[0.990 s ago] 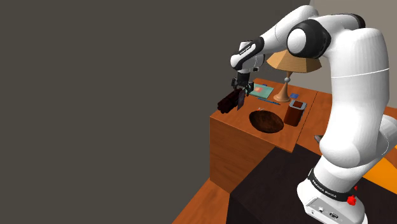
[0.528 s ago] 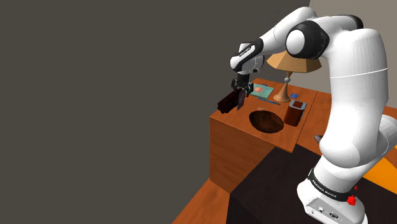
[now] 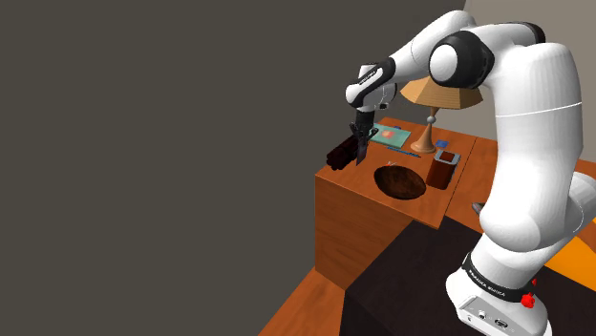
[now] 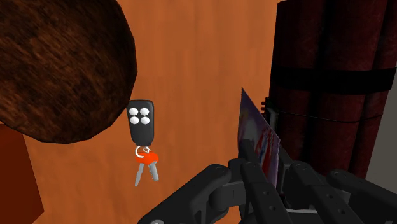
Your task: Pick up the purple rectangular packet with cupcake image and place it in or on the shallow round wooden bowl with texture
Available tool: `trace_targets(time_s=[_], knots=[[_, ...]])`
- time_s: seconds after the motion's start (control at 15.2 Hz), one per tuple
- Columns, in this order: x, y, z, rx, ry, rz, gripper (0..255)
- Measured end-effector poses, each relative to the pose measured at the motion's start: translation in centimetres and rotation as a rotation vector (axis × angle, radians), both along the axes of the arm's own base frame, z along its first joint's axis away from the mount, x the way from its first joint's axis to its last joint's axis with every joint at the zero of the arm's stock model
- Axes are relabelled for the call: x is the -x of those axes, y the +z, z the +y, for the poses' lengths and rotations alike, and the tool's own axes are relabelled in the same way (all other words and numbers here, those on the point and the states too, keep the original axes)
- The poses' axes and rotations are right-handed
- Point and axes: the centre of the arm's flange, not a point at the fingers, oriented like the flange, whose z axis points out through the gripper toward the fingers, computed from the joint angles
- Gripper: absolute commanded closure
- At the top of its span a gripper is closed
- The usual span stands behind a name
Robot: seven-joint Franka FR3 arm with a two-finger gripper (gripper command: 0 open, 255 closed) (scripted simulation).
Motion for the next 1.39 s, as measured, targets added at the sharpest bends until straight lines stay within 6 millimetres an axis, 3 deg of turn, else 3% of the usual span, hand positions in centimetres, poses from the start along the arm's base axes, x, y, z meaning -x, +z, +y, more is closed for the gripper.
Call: trace_targets(time_s=[0.33,1.39], knots=[[0.0,0.2,0.0,0.000,0.000,0.000,255],[0.0,8.4,0.0,0.000,0.000,0.000,255]])
